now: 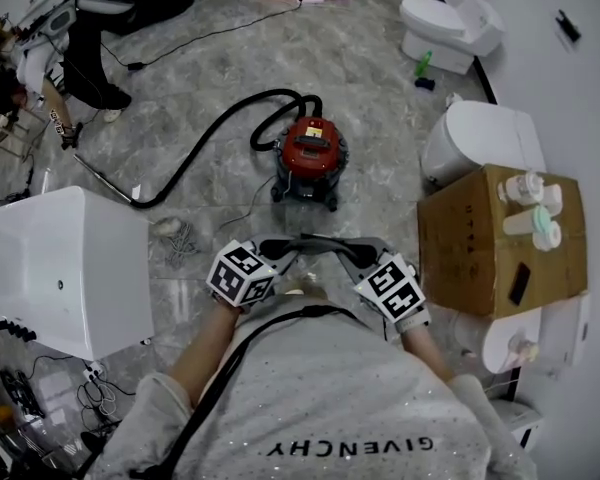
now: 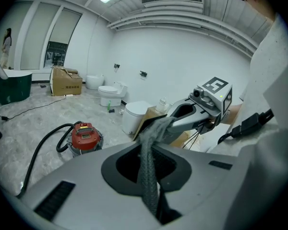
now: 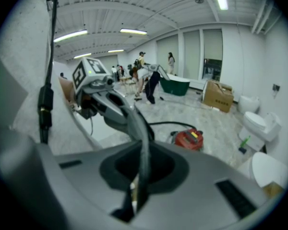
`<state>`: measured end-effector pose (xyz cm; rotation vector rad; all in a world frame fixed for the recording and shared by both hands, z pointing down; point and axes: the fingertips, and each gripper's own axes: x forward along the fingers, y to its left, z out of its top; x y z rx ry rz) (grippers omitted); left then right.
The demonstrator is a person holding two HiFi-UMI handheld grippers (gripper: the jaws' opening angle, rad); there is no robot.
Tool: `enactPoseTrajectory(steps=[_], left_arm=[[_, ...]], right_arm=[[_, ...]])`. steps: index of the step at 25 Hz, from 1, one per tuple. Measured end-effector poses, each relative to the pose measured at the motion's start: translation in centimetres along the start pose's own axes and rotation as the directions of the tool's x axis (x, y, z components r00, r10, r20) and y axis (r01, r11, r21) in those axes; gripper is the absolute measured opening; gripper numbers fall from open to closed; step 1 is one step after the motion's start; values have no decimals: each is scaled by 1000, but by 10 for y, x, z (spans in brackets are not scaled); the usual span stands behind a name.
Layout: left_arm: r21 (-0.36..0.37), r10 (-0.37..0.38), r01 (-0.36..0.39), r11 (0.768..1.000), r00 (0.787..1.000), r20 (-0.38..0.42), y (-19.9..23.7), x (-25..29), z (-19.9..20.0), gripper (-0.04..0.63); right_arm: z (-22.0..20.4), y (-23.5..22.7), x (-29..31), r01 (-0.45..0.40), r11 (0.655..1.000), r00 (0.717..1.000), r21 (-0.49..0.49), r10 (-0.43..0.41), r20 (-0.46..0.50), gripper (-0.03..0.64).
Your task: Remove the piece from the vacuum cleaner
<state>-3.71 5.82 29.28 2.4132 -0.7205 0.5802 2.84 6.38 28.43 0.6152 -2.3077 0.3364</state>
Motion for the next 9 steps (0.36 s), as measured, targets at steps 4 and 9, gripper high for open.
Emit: enactPoseTrajectory(steps=[4,9], left_arm=[[-14,7,-7,1000,1000,3,3,-1,-1,34],[-32,13,-13,999,1000,3,9,-3,-6,34]], right_arm=[[2,0,3,-7,1000,1000,-8,7,-7,26],[3,1,11,-14,1000,1000,-18,14,-16,26]])
